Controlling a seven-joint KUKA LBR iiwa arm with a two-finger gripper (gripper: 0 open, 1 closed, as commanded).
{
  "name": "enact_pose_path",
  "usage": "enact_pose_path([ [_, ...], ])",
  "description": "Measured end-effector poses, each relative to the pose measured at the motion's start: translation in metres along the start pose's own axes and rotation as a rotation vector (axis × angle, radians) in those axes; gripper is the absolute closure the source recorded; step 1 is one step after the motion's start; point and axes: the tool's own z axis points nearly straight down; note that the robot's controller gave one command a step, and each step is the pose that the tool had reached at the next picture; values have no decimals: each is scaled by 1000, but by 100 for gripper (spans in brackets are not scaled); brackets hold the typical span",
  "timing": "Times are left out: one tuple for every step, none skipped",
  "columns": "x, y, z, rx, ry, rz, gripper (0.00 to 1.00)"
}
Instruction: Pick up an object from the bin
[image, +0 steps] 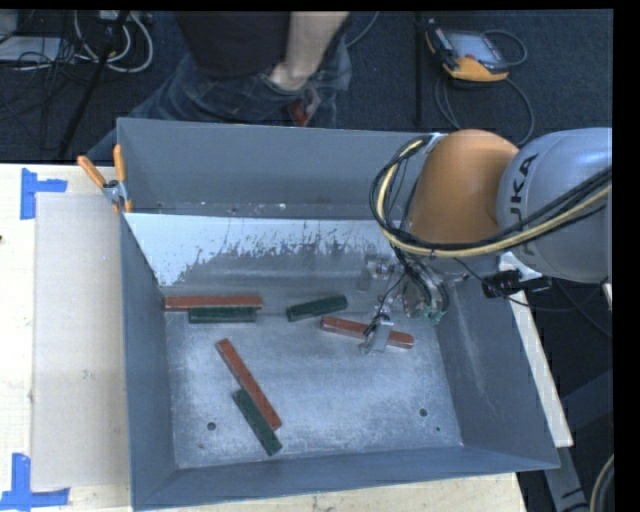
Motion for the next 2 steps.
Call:
enact_pose_path([
  [-21,9,42,2,7,32,0],
  [-1,-3,11,2,9,131,0],
])
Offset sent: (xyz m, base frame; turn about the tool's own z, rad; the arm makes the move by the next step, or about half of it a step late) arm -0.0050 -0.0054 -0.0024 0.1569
